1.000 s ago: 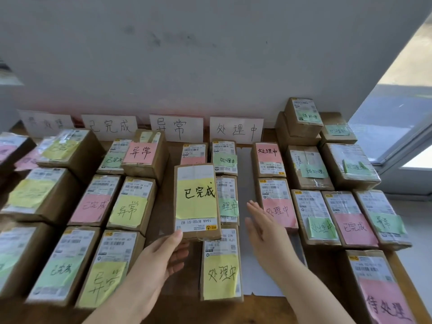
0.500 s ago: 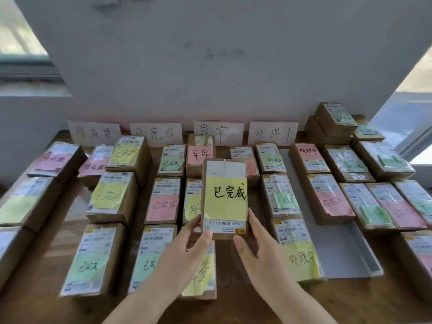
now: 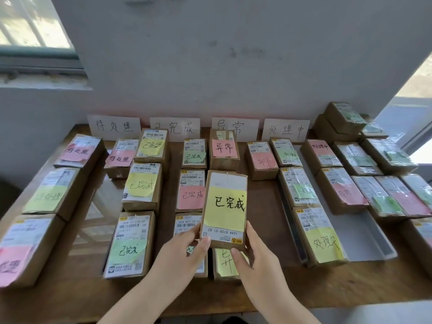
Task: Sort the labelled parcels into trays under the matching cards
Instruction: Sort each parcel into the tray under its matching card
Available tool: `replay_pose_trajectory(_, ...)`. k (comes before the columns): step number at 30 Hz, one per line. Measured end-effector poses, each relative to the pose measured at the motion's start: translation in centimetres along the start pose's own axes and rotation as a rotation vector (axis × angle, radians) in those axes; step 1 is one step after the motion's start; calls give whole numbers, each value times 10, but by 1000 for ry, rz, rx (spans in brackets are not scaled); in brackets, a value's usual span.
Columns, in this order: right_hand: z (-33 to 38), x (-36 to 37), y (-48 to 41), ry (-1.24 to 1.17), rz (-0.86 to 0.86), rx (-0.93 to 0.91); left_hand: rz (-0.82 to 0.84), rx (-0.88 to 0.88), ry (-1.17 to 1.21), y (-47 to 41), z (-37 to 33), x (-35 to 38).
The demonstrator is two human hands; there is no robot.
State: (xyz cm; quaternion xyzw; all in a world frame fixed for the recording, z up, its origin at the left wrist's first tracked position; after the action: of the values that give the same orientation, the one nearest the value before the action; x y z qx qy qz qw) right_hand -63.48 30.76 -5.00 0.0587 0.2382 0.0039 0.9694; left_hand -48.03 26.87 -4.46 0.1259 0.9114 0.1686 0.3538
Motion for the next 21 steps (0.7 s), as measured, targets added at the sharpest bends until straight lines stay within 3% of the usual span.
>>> replay_pose_trajectory(21,6,15,-5,33,338,-35,-267,-242,156,42,32,7)
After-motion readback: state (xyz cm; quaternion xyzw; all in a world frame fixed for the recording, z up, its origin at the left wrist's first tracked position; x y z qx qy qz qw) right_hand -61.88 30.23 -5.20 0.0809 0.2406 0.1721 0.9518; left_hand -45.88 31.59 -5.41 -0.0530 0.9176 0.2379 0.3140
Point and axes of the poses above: each hand's wrist, its own y-axis away from the middle knuckle, its own x-axis out of the palm, z = x × y, the point moved 8 cm from there along -y, towards the middle knuckle, and after that the axes turned 11 degrees about -x, right-handed, at the moved point
